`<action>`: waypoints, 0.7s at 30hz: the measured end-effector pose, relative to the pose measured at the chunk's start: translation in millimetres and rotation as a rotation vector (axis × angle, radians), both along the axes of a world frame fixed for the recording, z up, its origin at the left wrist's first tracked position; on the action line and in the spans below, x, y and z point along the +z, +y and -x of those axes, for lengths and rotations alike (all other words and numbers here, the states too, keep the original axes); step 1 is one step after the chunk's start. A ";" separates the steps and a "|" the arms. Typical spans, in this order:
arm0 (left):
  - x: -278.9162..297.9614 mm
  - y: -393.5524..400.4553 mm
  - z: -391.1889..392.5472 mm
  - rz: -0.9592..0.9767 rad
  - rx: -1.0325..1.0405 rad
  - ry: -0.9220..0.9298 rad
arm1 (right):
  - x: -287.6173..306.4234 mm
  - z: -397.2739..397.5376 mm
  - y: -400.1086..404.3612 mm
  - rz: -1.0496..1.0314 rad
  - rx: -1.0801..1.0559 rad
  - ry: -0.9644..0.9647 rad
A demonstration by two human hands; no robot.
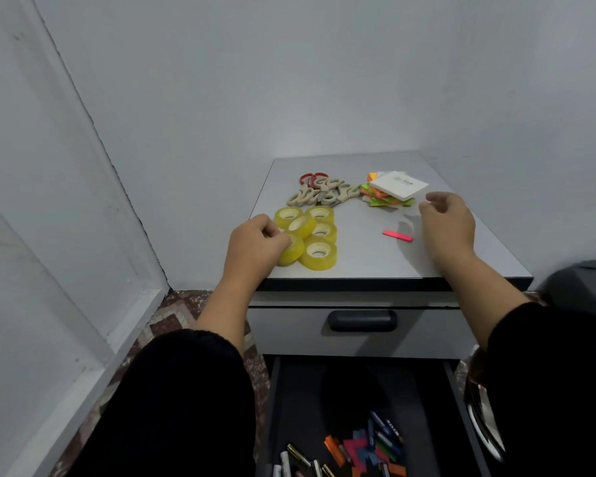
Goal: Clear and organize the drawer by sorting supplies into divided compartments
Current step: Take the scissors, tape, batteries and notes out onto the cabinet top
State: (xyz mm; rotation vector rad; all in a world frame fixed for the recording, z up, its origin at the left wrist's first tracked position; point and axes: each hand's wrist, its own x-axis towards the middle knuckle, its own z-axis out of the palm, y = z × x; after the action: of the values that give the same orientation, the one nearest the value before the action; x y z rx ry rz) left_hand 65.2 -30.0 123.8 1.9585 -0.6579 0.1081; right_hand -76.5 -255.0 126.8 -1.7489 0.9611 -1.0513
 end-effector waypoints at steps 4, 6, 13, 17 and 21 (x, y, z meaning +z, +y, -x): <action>-0.8 -2.3 -1.4 -0.043 0.031 -0.019 | 0.1 0.9 0.8 -0.019 0.004 -0.012; -1.4 -3.0 -1.8 -0.061 0.028 -0.024 | 0.1 0.6 1.2 -0.019 0.004 -0.007; -1.3 -1.7 -3.0 -0.036 0.015 -0.028 | 0.4 0.5 2.4 -0.002 0.022 0.014; -1.8 -0.4 -2.5 0.001 -0.002 -0.021 | 0.3 0.5 2.7 0.011 0.027 0.020; 0.9 0.4 -0.9 0.040 0.015 -0.029 | 0.0 0.7 3.0 0.035 0.031 0.036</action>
State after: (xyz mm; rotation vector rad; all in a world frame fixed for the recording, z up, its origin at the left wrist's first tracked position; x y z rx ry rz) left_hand 66.0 -29.6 124.7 1.9266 -0.6553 0.1582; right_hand -77.2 -252.0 126.8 -1.8113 0.9398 -1.0260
